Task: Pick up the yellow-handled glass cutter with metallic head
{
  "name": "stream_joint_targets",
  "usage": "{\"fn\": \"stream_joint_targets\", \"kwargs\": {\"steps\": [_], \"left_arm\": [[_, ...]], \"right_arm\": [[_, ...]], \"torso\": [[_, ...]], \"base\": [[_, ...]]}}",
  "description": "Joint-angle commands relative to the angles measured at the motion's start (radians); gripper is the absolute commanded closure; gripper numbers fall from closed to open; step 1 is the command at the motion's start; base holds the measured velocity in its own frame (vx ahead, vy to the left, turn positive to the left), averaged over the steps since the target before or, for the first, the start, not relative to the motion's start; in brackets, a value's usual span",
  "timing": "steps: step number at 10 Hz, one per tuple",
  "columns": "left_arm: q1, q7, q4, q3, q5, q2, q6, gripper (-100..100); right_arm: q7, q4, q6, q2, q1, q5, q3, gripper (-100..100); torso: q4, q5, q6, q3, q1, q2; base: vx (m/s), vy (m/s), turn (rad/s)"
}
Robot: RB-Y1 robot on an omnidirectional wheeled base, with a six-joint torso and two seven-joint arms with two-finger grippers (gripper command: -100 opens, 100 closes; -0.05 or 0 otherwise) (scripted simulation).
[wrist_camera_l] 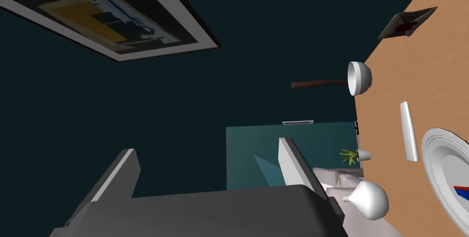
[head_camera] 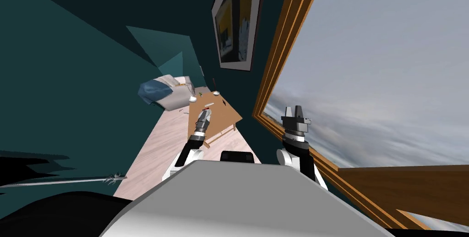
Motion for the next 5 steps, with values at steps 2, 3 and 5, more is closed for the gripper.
{"fn": "stream_joint_targets", "kwargs": {"steps": [2,3,5], "left_arm": [[0.014,0.029,0.052,-0.023,0.069,0.078,0.044,-100],[0.014,0.029,0.052,-0.023,0.069,0.094,0.044,-100],[0.024,0.057,0.108,-0.052,0.135,0.163,0.091,-100]], "right_arm": [[0.000,0.000,0.000,0.000,0.000,0.000,0.000,0],[0.000,0.000,0.000,0.000,0.000,0.000,0.000,0],[0.000,0.000,0.000,0.000,0.000,0.000,0.000,0]], "torso": [[0.000,0.000,0.001,0.000,-0.001,0.000],[0.000,0.000,0.001,0.001,-0.001,0.002],[0.000,0.000,0.001,0.001,-0.001,0.001]], "base": [[-0.102,-0.032,-0.343],[-0.094,-0.026,-0.223],[-0.110,-0.058,-0.393]]}}
